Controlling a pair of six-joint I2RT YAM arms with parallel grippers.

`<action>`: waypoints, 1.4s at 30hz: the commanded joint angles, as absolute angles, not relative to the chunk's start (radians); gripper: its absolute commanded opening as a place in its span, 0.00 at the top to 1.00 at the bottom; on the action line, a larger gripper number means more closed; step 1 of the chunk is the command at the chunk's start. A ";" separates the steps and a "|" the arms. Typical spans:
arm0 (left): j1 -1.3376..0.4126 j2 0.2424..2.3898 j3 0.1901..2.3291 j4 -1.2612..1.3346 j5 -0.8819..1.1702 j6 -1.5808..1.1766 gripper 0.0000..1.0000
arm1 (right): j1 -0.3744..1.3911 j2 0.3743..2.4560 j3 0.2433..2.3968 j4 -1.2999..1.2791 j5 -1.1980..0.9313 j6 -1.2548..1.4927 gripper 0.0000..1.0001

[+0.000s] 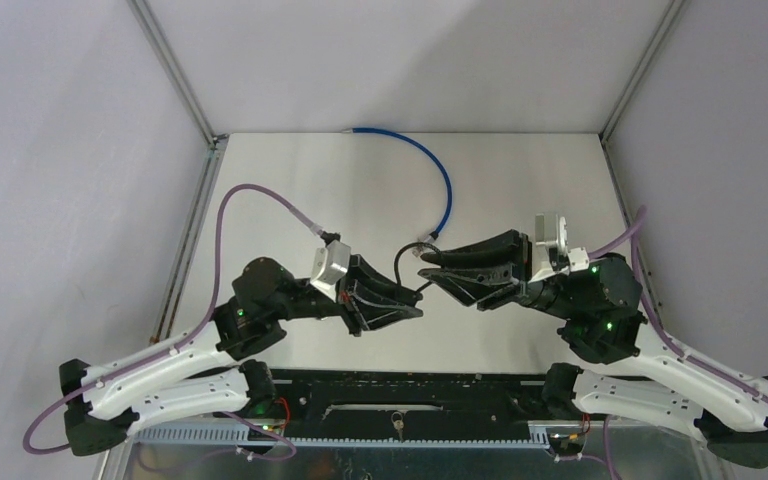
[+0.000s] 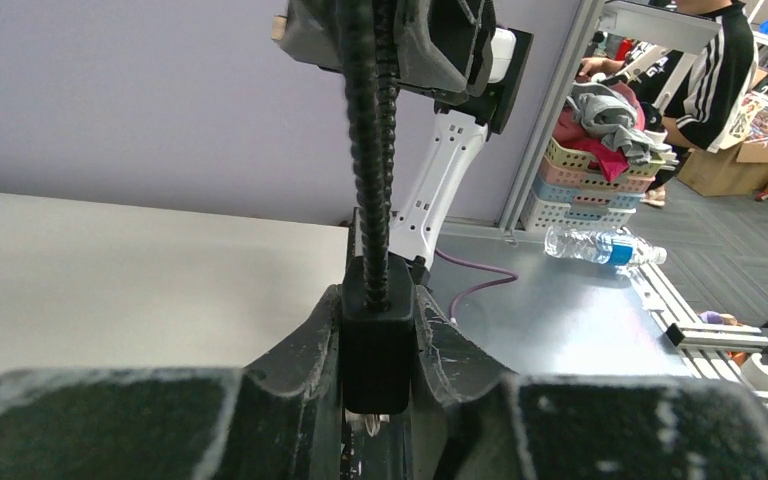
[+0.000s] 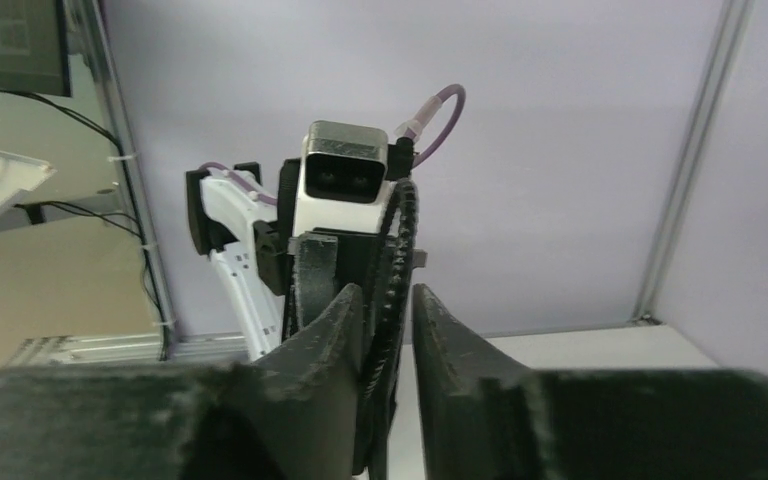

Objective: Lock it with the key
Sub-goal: Lock the lock.

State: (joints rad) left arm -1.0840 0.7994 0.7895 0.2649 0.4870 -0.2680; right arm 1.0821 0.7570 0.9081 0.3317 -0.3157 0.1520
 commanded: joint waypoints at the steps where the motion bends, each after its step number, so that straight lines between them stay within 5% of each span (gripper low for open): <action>1: -1.081 0.800 0.856 0.286 0.522 -0.245 0.97 | 1.077 0.753 0.945 0.364 -0.320 0.174 0.83; 3: -1.081 0.799 0.854 0.283 0.521 -0.244 0.94 | 1.077 0.752 0.945 0.365 -0.296 0.177 0.99; 5: -1.080 0.798 0.852 0.286 0.520 -0.244 0.88 | 1.078 0.752 0.945 0.366 -0.273 0.185 1.00; 7: -1.080 0.797 0.850 0.289 0.518 -0.244 0.69 | 1.077 0.751 0.945 0.370 -0.265 0.190 1.00; 12: -1.080 0.794 0.838 0.317 0.505 -0.244 0.41 | 1.078 0.743 0.922 0.423 -0.284 0.210 1.00; 17: -1.080 0.801 0.834 0.330 0.501 -0.251 0.30 | 1.081 0.739 0.909 0.443 -0.272 0.217 1.00; 32: -1.081 0.772 0.837 0.289 0.428 -0.219 0.27 | 1.080 0.720 0.907 0.384 -0.356 0.215 1.00; 42: -1.080 0.778 0.848 0.288 0.448 -0.214 0.45 | 1.079 0.708 0.907 0.342 -0.342 0.203 1.00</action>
State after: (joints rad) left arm -1.0805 0.7803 0.7933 0.2737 0.4473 -0.2333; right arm 1.0824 0.7181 0.8993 0.3214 -0.3443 0.2024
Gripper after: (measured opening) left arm 0.555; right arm 0.034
